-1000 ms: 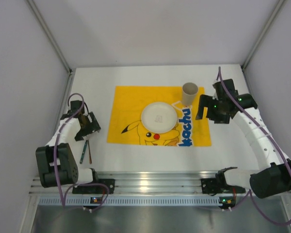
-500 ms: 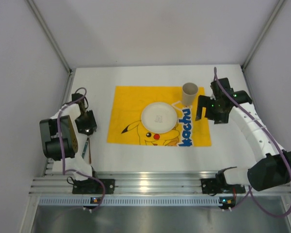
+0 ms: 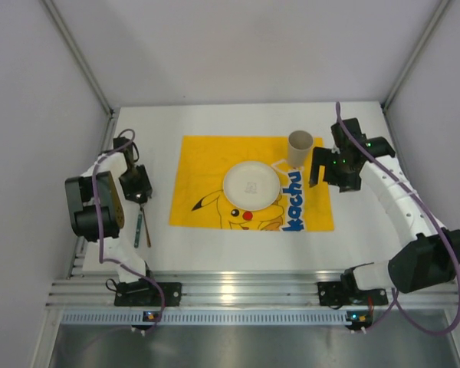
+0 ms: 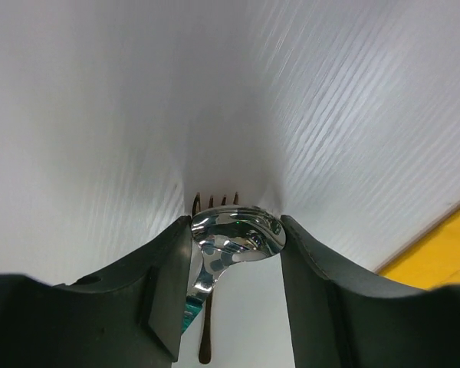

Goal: Set the dinner table for one person

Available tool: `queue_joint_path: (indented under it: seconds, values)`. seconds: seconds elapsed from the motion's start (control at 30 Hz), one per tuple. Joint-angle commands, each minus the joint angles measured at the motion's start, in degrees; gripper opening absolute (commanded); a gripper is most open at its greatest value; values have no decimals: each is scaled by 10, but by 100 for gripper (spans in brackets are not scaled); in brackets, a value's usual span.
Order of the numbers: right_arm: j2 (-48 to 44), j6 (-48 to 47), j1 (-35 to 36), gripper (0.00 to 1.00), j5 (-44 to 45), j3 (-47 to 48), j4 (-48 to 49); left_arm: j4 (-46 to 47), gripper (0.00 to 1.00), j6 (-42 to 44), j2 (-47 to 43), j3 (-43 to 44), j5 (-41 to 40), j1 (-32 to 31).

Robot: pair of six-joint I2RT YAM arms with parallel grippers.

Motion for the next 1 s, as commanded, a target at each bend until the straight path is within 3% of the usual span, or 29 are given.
queue_joint_path:
  seconds: [0.0,0.27,0.4,0.6,0.97]
  values:
    - [6,-2,4,93,7,35,0,45,38,-32,0,72,24,3]
    - [-7,1,5,93,6,31,2,-17,34,-33,-32,133,45,3]
    - [-17,-2,4,93,6,16,5,-18,28,-53,-58,122,115,-5]
    - [-32,-15,5,93,9,10,-4,-10,22,-89,-31,157,127,-102]
    - [-88,-7,4,94,24,-18,-23,-51,17,-189,20,318,139,-292]
